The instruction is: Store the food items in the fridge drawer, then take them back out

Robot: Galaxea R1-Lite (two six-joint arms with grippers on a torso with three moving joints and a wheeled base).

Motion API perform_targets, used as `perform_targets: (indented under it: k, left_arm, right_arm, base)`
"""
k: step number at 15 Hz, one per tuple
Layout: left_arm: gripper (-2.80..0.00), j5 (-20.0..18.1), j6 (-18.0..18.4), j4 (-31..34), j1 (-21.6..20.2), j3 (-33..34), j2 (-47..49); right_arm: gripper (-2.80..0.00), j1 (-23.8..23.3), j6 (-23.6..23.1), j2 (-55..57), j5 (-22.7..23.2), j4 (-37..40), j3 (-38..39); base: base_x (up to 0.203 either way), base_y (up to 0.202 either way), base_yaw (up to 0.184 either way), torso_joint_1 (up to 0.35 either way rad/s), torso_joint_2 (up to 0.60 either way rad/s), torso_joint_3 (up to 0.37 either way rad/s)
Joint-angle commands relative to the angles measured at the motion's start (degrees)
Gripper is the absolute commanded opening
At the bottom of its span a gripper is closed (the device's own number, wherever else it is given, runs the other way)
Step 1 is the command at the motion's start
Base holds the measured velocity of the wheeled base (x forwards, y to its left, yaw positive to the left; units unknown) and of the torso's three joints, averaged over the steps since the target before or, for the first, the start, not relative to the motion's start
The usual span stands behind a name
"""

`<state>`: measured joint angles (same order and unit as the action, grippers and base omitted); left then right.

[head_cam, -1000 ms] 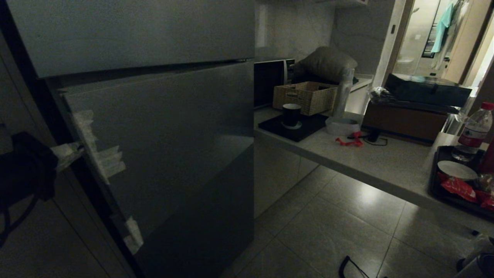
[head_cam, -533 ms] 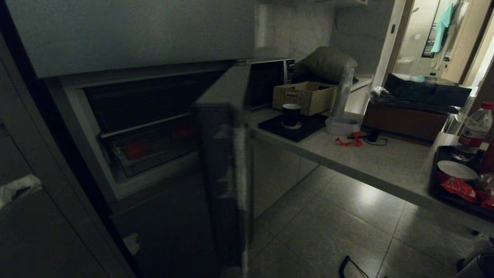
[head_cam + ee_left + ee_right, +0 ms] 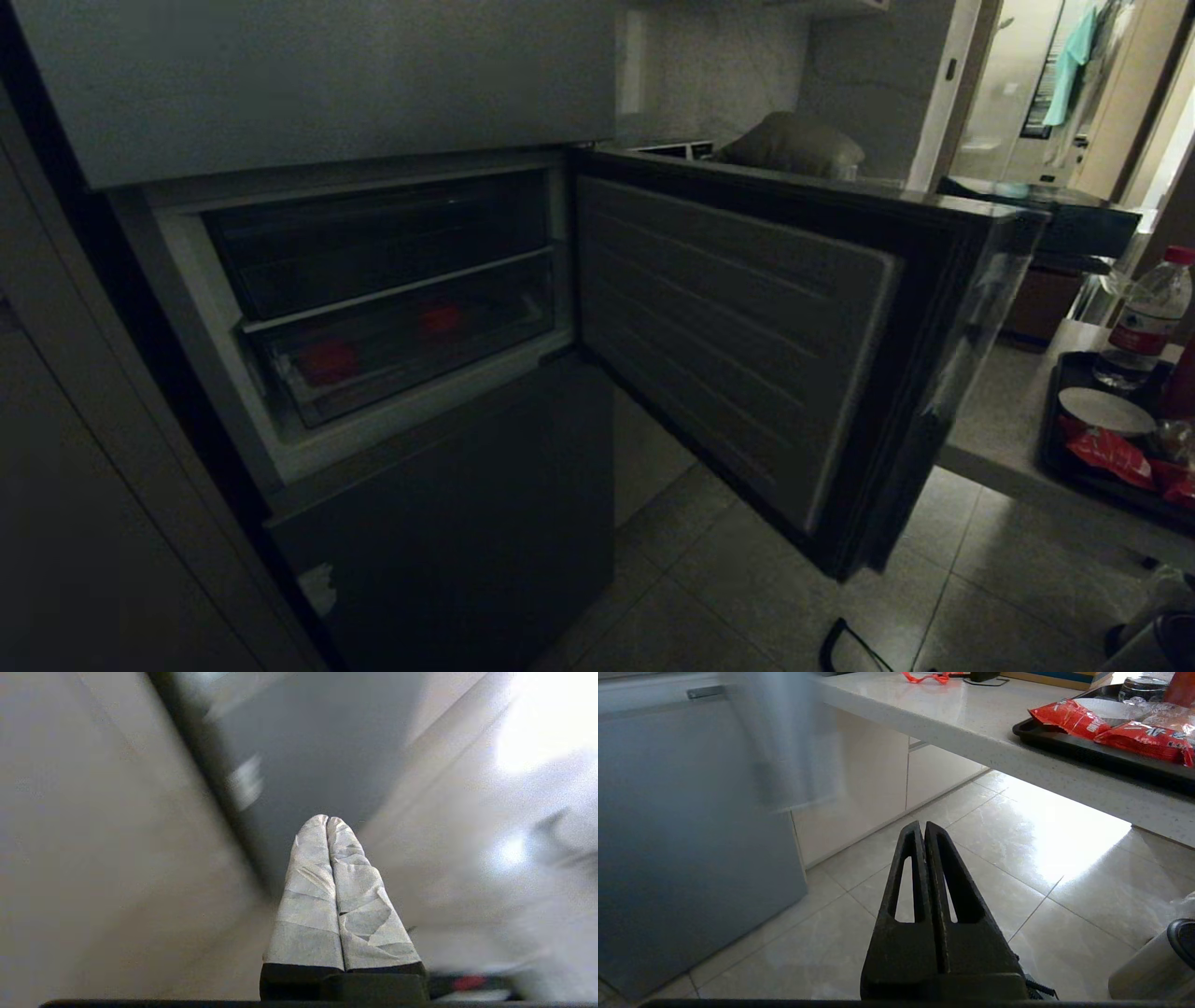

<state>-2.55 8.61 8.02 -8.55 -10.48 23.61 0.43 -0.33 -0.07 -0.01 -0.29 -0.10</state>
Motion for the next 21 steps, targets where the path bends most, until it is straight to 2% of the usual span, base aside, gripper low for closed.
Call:
perform_targets:
  k: [1, 3, 5, 6, 8, 9, 11, 12, 14, 17, 21]
  left_arm:
    - [-2.80, 0.61, 1.63, 0.21, 0.04, 4.64, -5.38]
    - [-2.80, -1.22, 0.73, -0.20, 0.19, 7.23, -7.53]
    - [-2.80, -1.39, 0.97, 0.06, 0.72, 7.16, -7.42]
    - [-2.80, -1.42, 0.85, 0.22, 3.24, 7.09, -7.29]
    - [-2.80, -0.49, -0.48, 0.41, 11.54, 7.01, -6.97]
    - [-2.80, 0.67, -1.80, 0.28, 13.08, 7.11, -7.24]
    - [-2.80, 3.16, -9.22, -1.29, 12.81, 7.54, -7.50]
    - [-2.80, 3.44, -9.67, -1.60, 12.68, 7.67, -7.53]
    - [-2.80, 3.43, -9.36, -0.84, 12.33, 7.43, -4.32]
    - [-2.80, 3.41, -9.05, -0.25, 9.42, 7.24, 0.47]
    - [-2.80, 1.80, -5.49, -0.34, 9.79, 7.38, -12.71]
  right_arm:
    - [-2.80, 0.01, -0.11, 0.07, 0.01, 0.12, 0.01]
    - [-2.80, 0.01, -0.11, 0.07, 0.01, 0.12, 0.01]
    - [-2.80, 0.01, -0.02, 0.07, 0.01, 0.09, 0.01]
    - [-2.80, 0.01, -0.02, 0.07, 0.01, 0.12, 0.01]
    - [-2.80, 0.01, -0.02, 0.07, 0.01, 0.12, 0.01]
    - [-2.80, 0.01, -0.02, 0.07, 0.01, 0.12, 0.01]
    - [-2.80, 0.01, -0.02, 0.07, 0.01, 0.08, 0.01]
    - [-2.80, 0.01, 0.07, 0.07, 0.01, 0.12, 0.01]
    - [-2.80, 0.01, -0.02, 0.07, 0.01, 0.12, 0.01]
    - [-2.80, 0.01, 0.07, 0.07, 0.01, 0.12, 0.01]
    - [-2.80, 0.01, 0.07, 0.07, 0.01, 0.12, 0.01]
  base:
    - [0.000, 0.000, 0.000, 0.000, 0.00, 0.000]
    - [0.000, 0.000, 0.000, 0.000, 0.00, 0.000]
    - [0.000, 0.000, 0.000, 0.000, 0.00, 0.000]
    - [0.000, 0.000, 0.000, 0.000, 0.00, 0.000]
    - [0.000, 0.000, 0.000, 0.000, 0.00, 0.000]
    - [0.000, 0.000, 0.000, 0.000, 0.00, 0.000]
    - [0.000, 0.000, 0.000, 0.000, 0.00, 0.000]
    - [0.000, 0.000, 0.000, 0.000, 0.00, 0.000]
    - [0.000, 0.000, 0.000, 0.000, 0.00, 0.000]
    - [0.000, 0.000, 0.000, 0.000, 0.00, 0.000]
    - [0.000, 0.000, 0.000, 0.000, 0.00, 0.000]
